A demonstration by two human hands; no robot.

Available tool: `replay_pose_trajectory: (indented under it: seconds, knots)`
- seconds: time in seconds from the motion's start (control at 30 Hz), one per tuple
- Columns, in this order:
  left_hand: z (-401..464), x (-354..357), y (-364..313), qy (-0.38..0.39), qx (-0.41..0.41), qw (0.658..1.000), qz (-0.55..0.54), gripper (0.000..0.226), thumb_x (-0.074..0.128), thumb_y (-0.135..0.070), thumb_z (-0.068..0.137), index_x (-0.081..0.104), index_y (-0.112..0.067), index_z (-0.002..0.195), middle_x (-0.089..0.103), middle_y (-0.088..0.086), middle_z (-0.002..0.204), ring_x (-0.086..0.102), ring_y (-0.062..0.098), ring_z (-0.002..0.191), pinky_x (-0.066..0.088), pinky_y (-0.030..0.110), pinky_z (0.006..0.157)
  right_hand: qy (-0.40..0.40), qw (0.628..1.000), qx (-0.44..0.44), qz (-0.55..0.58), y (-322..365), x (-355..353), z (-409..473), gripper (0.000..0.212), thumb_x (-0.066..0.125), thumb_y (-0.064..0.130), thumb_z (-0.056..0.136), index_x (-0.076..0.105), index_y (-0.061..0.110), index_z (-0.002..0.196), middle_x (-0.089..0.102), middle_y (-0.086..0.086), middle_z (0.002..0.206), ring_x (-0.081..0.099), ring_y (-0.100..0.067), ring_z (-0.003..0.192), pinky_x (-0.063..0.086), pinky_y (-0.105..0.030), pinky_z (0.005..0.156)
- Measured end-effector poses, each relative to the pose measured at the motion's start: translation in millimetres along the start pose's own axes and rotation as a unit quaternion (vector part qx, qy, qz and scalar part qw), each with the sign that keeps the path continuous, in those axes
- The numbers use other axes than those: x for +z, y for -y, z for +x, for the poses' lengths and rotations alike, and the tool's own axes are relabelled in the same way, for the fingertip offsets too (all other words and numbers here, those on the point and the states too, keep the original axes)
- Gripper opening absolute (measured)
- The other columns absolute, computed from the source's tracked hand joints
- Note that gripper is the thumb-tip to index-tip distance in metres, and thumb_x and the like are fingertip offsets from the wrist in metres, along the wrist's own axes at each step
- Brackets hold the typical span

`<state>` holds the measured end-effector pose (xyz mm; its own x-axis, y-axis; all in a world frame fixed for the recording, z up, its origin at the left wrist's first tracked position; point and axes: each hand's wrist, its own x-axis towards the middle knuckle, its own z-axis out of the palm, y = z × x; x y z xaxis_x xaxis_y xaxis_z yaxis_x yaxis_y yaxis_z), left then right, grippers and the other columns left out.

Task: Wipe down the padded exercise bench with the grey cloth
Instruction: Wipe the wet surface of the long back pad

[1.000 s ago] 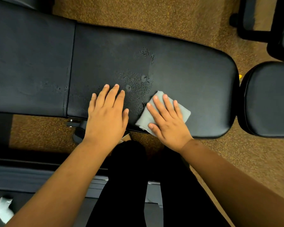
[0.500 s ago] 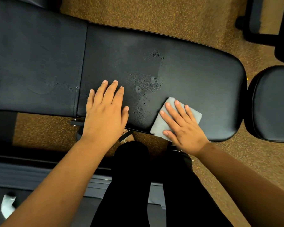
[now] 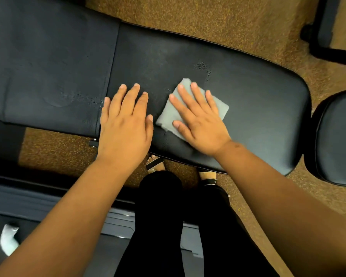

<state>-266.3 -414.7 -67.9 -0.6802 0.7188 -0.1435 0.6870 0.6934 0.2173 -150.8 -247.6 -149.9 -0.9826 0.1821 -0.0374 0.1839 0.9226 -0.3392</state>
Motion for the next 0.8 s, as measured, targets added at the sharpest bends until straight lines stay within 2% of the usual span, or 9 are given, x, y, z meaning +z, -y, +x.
replay_pose_trajectory:
  seconds: [0.17,0.3,0.37,0.47,0.6,0.67,0.8]
  knots:
    - [6.8,-2.7,3.3,-0.016,-0.025,1.0,-0.005,0.047,0.045,-0.025,0.099,0.043,-0.01,0.143,0.032,0.008,0.154,0.019,0.028,0.146,0.013,0.051,0.117,-0.001,0.997,0.071,0.017,-22.7,-12.8,38.9,0.058,0.025,0.049,0.103,0.019,0.027,0.156,0.012,-0.001,0.164,0.001,-0.03,0.151,-0.002,-0.049,0.119]
    - [11.3,-6.1,5.7,-0.026,-0.031,0.999,-0.004,0.047,0.046,-0.025,0.099,0.042,-0.01,0.143,0.031,0.008,0.155,0.018,0.028,0.146,0.013,0.051,0.116,-0.01,0.992,0.123,0.031,-6.1,-6.9,36.6,0.06,0.027,0.048,0.103,0.017,0.023,0.156,0.009,-0.005,0.165,-0.001,-0.032,0.151,-0.001,-0.053,0.119]
    - [12.8,-7.3,7.9,-0.027,-0.032,0.999,0.001,0.048,0.046,-0.024,0.099,0.041,-0.01,0.143,0.03,0.009,0.155,0.018,0.028,0.146,0.014,0.052,0.116,-0.011,0.993,0.113,0.035,16.2,-0.3,16.9,0.06,0.03,0.046,0.103,0.018,0.021,0.156,0.011,-0.006,0.164,0.0,-0.033,0.151,0.002,-0.055,0.119]
    - [14.8,-8.9,13.2,-0.028,-0.04,0.999,0.015,0.05,0.047,-0.025,0.098,0.039,-0.009,0.145,0.027,0.012,0.156,0.018,0.03,0.146,0.015,0.052,0.116,0.007,0.998,0.05,0.034,44.6,8.3,-20.4,0.059,0.03,0.045,0.103,0.02,0.021,0.156,0.013,-0.006,0.164,0.001,-0.033,0.151,0.005,-0.056,0.12]
    - [14.3,-9.0,17.5,-0.011,-0.066,0.998,0.01,0.056,0.049,-0.028,0.098,0.034,-0.006,0.147,0.024,0.016,0.157,0.02,0.033,0.145,0.031,0.054,0.108,0.023,0.999,0.005,0.034,38.7,8.6,-29.4,0.057,0.028,0.047,0.103,0.021,0.024,0.155,0.013,-0.003,0.164,0.001,-0.029,0.152,0.004,-0.053,0.121]
    - [12.9,-6.4,19.1,-0.001,-0.07,0.997,0.013,0.058,0.05,-0.03,0.097,0.034,-0.005,0.147,0.024,0.017,0.157,0.021,0.034,0.144,0.035,0.054,0.105,0.023,0.999,0.004,0.029,27.4,5.4,-12.3,0.057,0.028,0.048,0.103,0.021,0.025,0.155,0.014,-0.002,0.164,0.001,-0.029,0.152,0.002,-0.052,0.121]
    - [11.6,-3.1,20.5,-0.001,-0.075,0.997,0.015,0.059,0.049,-0.032,0.097,0.033,-0.003,0.147,0.022,0.015,0.158,0.019,0.032,0.145,0.032,0.051,0.108,-0.002,0.998,0.051,0.026,-2.8,-7.3,45.2,0.059,0.029,0.049,0.102,0.024,0.025,0.155,0.016,-0.002,0.164,0.005,-0.03,0.151,0.003,-0.051,0.119]
